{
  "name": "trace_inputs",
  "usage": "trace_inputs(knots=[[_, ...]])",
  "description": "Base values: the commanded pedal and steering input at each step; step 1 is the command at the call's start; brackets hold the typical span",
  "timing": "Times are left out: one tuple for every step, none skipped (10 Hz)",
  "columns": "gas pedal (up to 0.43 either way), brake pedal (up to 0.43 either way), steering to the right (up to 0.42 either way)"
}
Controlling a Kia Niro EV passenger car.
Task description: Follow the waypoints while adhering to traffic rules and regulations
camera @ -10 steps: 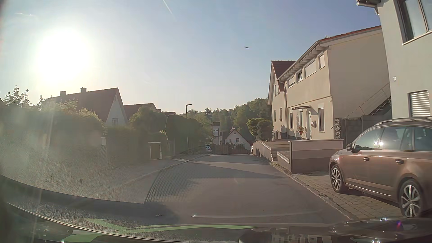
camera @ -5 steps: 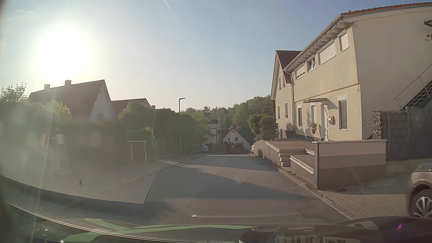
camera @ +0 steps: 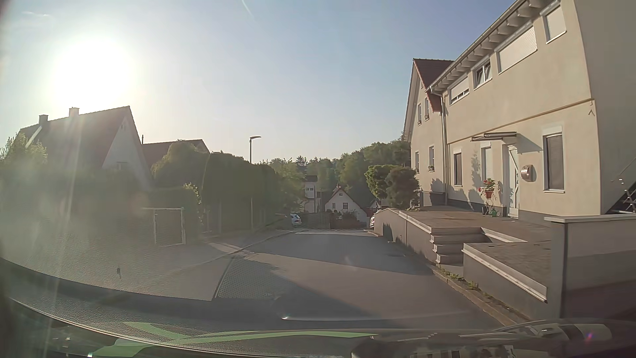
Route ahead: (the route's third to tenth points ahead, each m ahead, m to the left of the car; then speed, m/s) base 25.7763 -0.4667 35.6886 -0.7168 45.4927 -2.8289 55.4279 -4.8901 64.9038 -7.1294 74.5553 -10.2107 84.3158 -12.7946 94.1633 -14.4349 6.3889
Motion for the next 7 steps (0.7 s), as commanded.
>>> trace_inputs(knots=[[0.0,0.116,0.007],[0.0,0.104,0.007],[0.0,0.085,0.005],[0.0,0.079,0.004],[0.0,0.079,0.004],[0.0,0.079,0.004],[0.0,0.073,0.004]])
